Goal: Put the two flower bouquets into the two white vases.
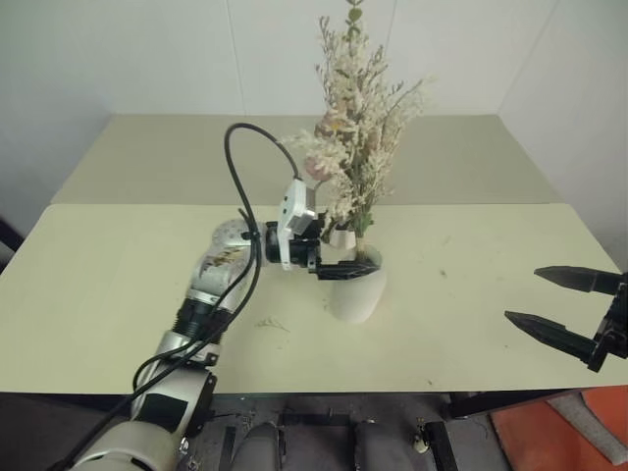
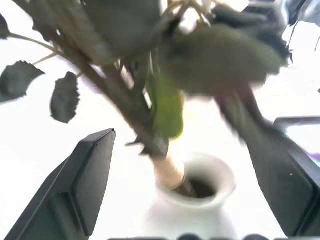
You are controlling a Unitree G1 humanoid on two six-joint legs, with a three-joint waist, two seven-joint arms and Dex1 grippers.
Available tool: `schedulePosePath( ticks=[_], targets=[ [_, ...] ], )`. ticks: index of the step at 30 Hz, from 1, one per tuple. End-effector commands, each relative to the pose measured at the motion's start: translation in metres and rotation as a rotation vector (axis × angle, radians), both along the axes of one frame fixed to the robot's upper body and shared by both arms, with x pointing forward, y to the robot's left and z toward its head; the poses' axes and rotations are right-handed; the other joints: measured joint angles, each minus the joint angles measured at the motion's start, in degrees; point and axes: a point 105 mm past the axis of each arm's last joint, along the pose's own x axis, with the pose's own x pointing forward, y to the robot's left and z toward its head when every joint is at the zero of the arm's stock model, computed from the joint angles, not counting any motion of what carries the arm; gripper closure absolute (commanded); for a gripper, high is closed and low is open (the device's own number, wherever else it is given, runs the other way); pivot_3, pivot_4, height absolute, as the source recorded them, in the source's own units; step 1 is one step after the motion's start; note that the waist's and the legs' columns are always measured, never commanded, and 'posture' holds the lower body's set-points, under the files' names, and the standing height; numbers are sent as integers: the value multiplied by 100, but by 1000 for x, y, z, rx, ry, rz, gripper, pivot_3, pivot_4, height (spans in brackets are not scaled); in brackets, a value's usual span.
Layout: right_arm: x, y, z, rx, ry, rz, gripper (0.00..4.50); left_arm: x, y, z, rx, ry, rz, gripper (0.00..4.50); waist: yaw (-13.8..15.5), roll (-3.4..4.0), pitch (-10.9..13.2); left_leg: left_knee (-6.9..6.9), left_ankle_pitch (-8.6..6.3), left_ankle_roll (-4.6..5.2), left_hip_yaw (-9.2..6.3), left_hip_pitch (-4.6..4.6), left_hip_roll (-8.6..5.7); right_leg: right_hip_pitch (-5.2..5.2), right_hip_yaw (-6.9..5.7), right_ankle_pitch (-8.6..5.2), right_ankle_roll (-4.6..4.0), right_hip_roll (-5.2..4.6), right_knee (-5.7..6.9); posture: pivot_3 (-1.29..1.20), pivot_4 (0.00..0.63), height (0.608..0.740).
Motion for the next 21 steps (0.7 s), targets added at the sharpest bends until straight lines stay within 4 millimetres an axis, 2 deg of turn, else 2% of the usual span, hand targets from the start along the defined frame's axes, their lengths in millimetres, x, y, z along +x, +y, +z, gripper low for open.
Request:
schedulePosePath(
  ticks=[1,6,14,18,21],
  targets=[
    [-1,1,8,-25,-50,-1,0,0,26,11,-27,-41,77,40,-16,1,0,0,0,0,0,0,0,0,0,0,0,0,0,0,150,740],
    [-2,0,6,-27,-46,-7,0,-9,85,1,23,-26,235,40,-29,2,-1,-2,-1,1,1,8,5,6,0,0,0,0,-1,0,150,740],
    [3,-4,8,-18,-32,38,0,-28,155,14,50,-45,481,40,22,1,0,-6,-2,1,1,24,9,35,-14,1,-1,-3,-23,0,150,740],
    [8,-11,12,-33,-31,66,0,-42,181,18,104,-69,563,40,-13,1,0,-20,-3,1,8,46,12,48,-11,0,-2,-3,-30,0,150,740],
    [11,-17,14,-46,-35,68,0,-50,190,20,124,-75,593,40,-7,1,0,-31,-3,1,12,54,13,50,-9,-1,-4,-2,-33,0,150,740]
  ],
)
